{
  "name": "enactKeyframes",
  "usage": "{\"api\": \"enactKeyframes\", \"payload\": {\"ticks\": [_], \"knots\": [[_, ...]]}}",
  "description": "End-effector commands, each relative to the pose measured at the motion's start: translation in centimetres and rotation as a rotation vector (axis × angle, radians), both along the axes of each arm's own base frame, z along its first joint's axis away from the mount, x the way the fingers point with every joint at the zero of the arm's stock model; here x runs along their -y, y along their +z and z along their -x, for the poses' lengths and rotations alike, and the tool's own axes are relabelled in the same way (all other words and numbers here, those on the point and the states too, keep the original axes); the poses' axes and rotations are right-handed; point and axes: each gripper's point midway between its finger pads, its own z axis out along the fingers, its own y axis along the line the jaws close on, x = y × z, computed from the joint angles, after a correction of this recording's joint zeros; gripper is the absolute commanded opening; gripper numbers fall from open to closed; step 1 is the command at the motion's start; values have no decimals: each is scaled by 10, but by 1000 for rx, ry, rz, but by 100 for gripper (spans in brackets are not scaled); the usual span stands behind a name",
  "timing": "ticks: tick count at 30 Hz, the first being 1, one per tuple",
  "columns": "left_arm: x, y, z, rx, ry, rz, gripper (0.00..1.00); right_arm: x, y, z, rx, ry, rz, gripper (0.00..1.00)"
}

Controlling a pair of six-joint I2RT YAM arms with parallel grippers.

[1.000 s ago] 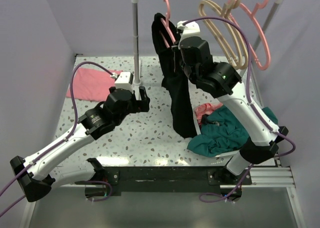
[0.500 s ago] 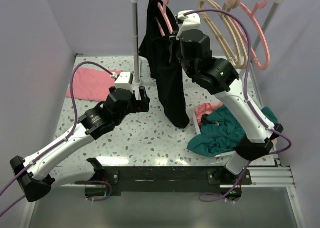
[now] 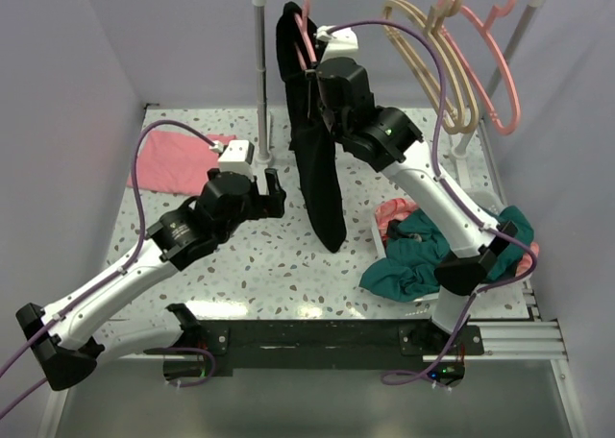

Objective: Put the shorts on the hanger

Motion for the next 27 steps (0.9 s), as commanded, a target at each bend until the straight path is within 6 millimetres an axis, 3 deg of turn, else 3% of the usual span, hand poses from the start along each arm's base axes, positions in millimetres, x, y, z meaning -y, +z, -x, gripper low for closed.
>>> {"api": "enactKeyframes", "payload": {"ticks": [1,3,7,10,12,14,15,17,18,20,21,25,27], "knots": [[-1,10,2,20,-2,33,100,9,57,-4,151,-62,-182,0],[-1,9,3,19,-10,31,100,8,54,-4,146,-52,-184,0],[2,3,5,12,-35,24,100,-1,46,5,123,20,-198,39],[3,-1,5,7,-43,17,100,-2,43,17,97,72,-215,56],[5,-5,5,3,-54,8,100,-4,32,24,65,103,-215,60],[9,-9,5,-3,-74,7,100,-2,35,37,55,146,-232,66],[11,-13,5,-10,-81,0,100,0,23,41,29,152,-222,69],[12,-19,5,-22,-82,-8,100,10,27,57,26,177,-242,72],[12,-23,4,-27,-79,-8,100,11,9,61,-8,181,-227,73],[15,-25,5,-24,-93,-6,100,29,14,78,2,178,-257,75],[14,-31,5,-32,-90,-11,100,32,-7,81,-33,173,-230,75],[14,-38,4,-38,-86,-19,100,63,-42,109,-87,143,-225,77],[14,-42,4,-40,-87,-24,100,77,-70,128,-133,148,-227,77]]}}
